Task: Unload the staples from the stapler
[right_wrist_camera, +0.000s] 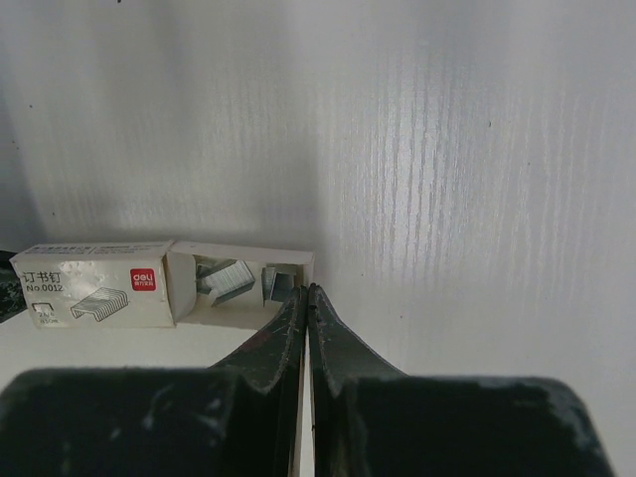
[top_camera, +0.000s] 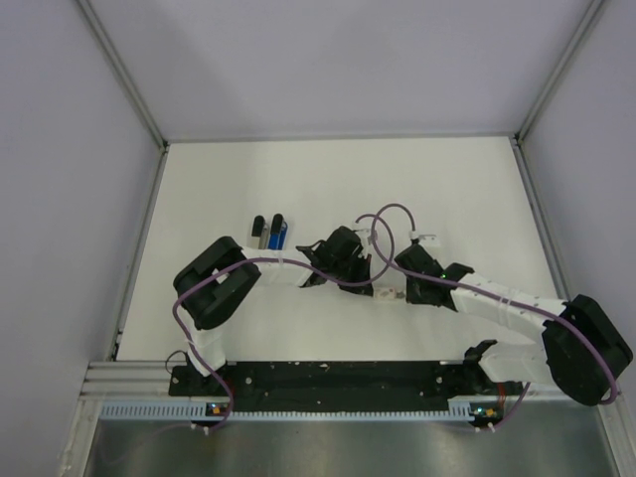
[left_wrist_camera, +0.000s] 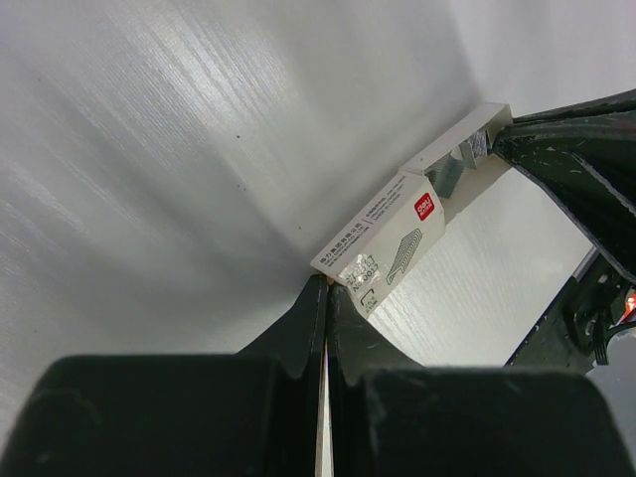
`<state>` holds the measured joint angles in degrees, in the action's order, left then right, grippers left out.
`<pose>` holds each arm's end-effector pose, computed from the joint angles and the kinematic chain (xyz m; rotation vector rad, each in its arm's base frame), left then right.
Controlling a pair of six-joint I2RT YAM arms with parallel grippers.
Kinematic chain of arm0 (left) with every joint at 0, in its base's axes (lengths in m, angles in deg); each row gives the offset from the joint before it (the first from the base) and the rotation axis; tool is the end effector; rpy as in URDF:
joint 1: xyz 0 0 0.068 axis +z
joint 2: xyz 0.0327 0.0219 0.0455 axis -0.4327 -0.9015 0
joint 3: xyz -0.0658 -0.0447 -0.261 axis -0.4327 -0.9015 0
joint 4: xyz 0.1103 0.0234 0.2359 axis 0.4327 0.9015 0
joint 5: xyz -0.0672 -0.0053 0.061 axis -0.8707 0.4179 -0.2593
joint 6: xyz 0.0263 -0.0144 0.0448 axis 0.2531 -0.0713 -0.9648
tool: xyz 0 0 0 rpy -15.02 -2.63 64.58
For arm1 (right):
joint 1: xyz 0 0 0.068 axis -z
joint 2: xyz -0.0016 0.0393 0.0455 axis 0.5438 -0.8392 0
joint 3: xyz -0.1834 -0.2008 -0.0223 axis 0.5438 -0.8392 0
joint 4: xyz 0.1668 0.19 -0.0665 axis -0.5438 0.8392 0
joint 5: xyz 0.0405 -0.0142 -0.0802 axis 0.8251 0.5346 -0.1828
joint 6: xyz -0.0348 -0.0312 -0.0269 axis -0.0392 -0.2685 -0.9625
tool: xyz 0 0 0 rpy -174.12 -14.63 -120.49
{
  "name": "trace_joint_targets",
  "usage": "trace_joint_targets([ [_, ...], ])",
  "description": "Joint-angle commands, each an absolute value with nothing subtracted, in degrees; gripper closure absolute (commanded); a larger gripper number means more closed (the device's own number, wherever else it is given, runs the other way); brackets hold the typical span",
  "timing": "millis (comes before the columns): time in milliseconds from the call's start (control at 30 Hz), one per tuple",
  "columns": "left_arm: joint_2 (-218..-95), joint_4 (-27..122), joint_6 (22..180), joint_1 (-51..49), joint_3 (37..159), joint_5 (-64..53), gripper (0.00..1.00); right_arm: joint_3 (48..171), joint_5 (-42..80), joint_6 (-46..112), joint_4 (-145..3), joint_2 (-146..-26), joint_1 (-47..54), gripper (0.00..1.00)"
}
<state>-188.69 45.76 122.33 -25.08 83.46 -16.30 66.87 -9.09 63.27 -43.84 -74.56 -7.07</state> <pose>0.2304 -0.2997 0.1399 0.5759 2.5330 -1.0199 0.1669 0.1234 0.1659 0.0408 2.5725 -0.0062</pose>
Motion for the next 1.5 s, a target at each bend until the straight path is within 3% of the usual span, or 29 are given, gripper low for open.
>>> trace_joint_targets([
  [0, -189.8, 46.3, 121.0, -25.3, 85.2, -16.2, 1.00, 68.4, -8.9, 63.4, -44.8, -74.3, -8.8, 1.00],
  [500, -191.3, 44.8, 121.2, -25.3, 84.8, -16.6, 1.00, 66.5, -5.0, 64.8, -49.3, -72.9, -10.4, 1.00],
  [1467, -188.0, 43.1, 109.2, -25.3, 81.3, -23.5, 1.00, 61.6, -6.1, 64.0, -42.9, -66.3, -10.4, 1.00],
])
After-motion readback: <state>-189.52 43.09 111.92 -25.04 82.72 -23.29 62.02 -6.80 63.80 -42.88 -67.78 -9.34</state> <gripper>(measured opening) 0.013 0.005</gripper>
